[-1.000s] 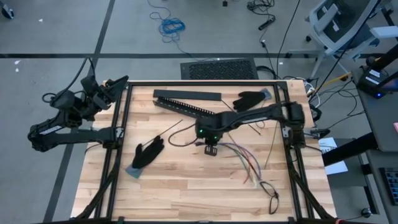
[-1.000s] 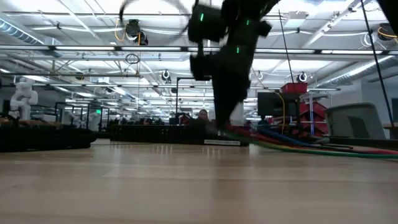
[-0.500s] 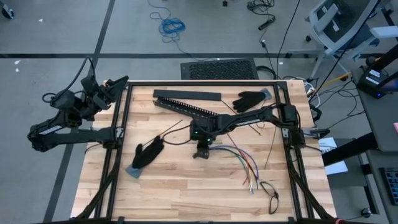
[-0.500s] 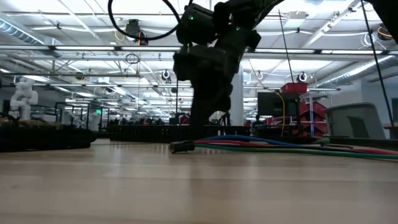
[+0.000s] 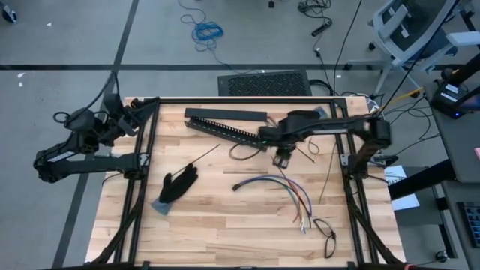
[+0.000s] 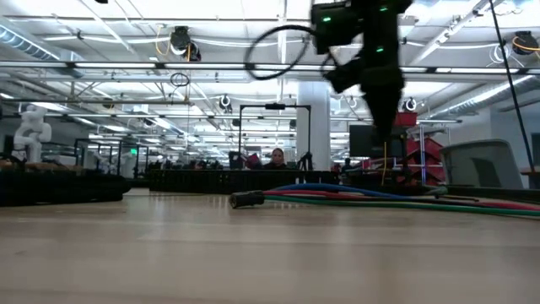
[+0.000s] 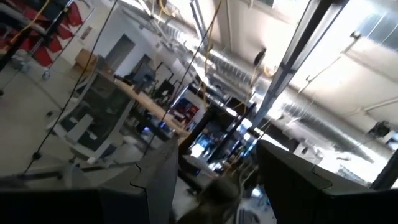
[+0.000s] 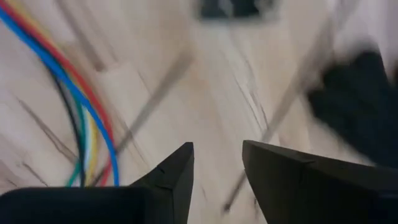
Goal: Ziptie cables
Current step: Wrap the cable wires using a zip tie
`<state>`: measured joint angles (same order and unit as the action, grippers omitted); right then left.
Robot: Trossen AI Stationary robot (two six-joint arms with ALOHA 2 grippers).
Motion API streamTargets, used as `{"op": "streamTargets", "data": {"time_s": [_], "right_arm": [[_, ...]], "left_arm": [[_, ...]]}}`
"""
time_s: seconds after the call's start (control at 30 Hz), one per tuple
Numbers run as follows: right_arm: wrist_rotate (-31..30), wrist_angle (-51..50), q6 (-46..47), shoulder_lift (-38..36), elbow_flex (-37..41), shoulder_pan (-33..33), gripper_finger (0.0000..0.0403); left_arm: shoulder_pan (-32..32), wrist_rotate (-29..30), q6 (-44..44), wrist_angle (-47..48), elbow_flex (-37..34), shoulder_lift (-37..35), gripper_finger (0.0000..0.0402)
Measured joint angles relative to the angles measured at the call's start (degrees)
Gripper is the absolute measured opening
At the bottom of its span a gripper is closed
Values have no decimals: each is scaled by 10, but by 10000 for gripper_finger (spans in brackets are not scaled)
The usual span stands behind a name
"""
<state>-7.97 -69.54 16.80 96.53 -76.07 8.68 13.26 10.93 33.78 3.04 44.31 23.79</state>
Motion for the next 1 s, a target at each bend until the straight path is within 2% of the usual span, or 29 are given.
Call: {"op": "streamTargets", "data": {"time_s": [0.17, 0.4, 0.63, 0.77, 1.0], "right_arm": [[-24, 0, 132, -124, 91, 7, 134], [-55, 10, 257, -228, 204, 6, 134], [-61, 94, 384, -270, 325, -7, 135], [-73, 122, 445, -272, 363, 3, 135], [-131, 53, 514, -281, 372, 45, 135]], "left_arm": [[0, 0, 0, 11, 0, 0, 212], [0, 36, 4, 10, 0, 3, 212], [0, 44, 18, 20, 0, 12, 212], [0, 44, 19, 46, 0, 37, 212], [0, 40, 19, 44, 0, 65, 212]]}}
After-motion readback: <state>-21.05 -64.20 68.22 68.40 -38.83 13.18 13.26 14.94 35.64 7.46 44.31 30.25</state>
